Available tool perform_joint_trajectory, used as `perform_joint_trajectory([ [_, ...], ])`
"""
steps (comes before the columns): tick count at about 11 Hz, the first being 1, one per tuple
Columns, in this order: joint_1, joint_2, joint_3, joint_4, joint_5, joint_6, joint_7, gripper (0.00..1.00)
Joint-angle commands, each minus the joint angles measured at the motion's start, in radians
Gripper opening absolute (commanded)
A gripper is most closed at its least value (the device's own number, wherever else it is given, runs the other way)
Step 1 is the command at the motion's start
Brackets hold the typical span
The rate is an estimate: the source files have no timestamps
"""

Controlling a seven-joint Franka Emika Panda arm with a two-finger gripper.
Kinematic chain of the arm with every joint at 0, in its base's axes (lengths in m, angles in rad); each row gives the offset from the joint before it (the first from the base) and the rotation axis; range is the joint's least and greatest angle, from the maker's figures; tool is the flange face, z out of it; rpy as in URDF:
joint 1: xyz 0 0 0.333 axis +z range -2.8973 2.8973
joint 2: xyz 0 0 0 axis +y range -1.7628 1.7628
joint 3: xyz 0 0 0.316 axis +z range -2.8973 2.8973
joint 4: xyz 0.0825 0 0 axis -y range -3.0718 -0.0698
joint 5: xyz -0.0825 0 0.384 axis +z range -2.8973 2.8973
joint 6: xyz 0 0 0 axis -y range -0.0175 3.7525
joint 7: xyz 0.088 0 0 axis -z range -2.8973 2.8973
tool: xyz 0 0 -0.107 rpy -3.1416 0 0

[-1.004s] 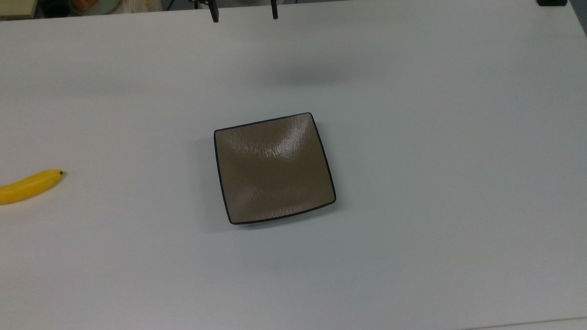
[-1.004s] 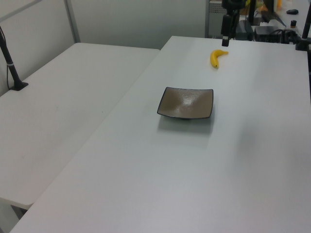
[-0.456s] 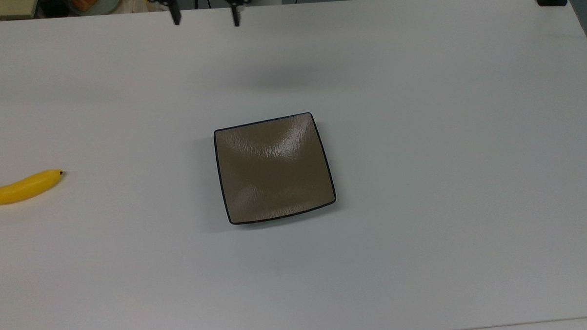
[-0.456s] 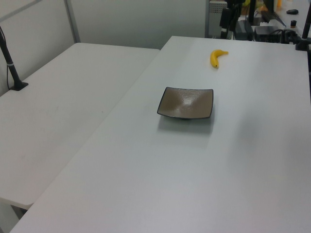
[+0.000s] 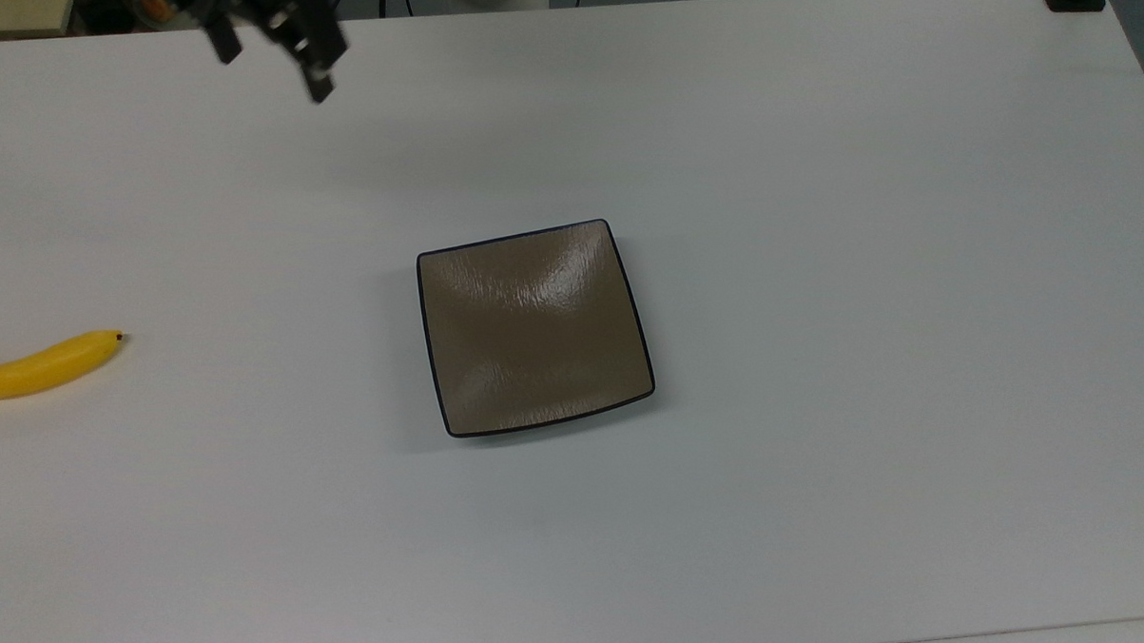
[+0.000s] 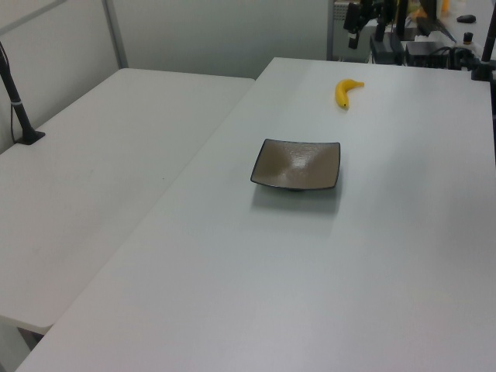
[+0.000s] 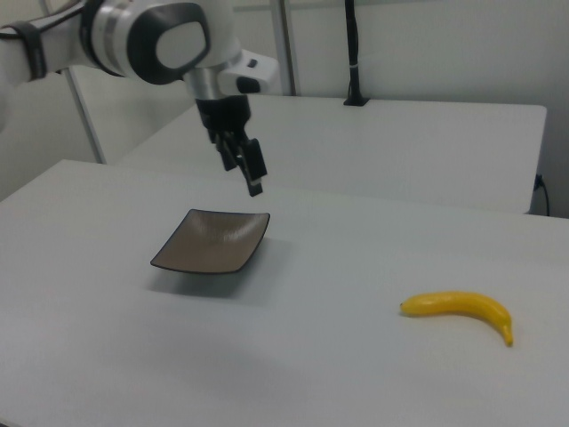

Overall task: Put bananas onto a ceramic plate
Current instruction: 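Move the open gripper over the yellow banana and lower it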

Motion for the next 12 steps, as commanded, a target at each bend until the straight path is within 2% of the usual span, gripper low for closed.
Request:
perform_joint_trajectory([
  [1, -0.076, 0.126, -0.005, 0.129, -0.012, 0.066, 0.192, 1.0],
  [4, -0.12, 0.215, -0.011, 0.137, -0.01, 0.25, 0.42, 1.0],
  [6, -0.156, 0.312, -0.011, 0.215, -0.012, 0.309, 0.563, 1.0],
  [8, -0.182, 0.398, -0.013, 0.278, -0.012, 0.344, 0.609, 1.0],
  [12, -0.238, 0.517, -0.014, 0.286, -0.012, 0.5, 0.646, 1.0],
])
